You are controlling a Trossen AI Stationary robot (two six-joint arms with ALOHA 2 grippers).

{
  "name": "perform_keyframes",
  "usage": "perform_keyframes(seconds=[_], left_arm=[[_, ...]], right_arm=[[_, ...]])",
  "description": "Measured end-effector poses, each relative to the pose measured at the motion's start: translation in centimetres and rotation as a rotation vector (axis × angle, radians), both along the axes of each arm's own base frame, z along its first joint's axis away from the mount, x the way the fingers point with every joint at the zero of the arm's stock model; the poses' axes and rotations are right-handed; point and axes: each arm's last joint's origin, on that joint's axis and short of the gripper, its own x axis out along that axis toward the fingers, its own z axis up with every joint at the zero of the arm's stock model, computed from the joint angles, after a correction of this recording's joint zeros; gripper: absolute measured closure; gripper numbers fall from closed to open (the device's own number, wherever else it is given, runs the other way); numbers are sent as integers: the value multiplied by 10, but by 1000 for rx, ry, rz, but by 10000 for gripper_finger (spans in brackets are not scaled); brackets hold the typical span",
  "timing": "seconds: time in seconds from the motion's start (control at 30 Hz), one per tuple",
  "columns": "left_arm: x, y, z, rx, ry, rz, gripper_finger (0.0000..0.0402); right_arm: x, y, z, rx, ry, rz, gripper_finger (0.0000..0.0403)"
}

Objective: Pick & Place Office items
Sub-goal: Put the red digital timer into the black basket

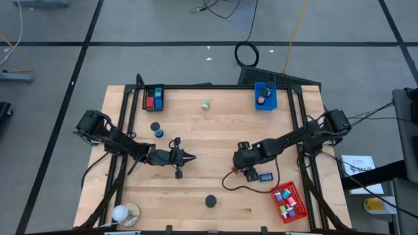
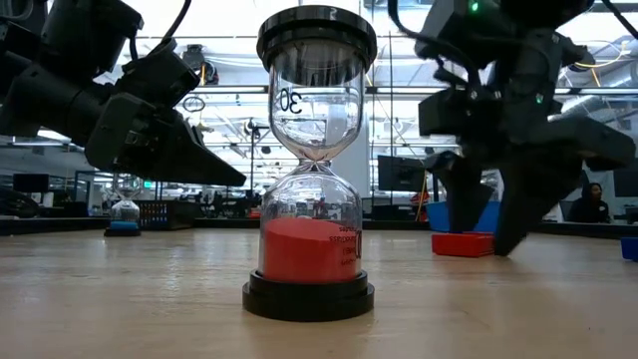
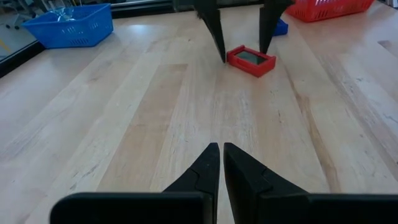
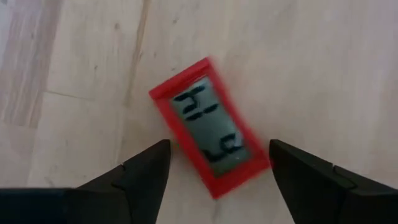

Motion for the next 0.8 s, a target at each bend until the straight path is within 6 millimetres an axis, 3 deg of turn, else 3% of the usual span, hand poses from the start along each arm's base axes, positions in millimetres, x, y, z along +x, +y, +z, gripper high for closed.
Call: perform_keyframes(seconds=[0.13, 0.37, 0.47, 0.6, 0.8], left_arm=[[0, 0, 0, -5, -1, 2, 371], [0, 0, 0, -33, -4, 11, 371], [0, 0, 0, -66, -8, 23, 371], [0, 0, 0, -93, -14, 32, 371], [3, -1, 8, -102, -92, 23, 364]], right_arm=[[2, 1, -7, 3, 18, 1, 162], [3, 3, -5, 27, -4, -53, 236], [4, 7, -3, -12, -53, -83, 249], [13, 16, 4, -69, -246, -121, 248], [15, 17, 1, 51, -612, -137, 235]])
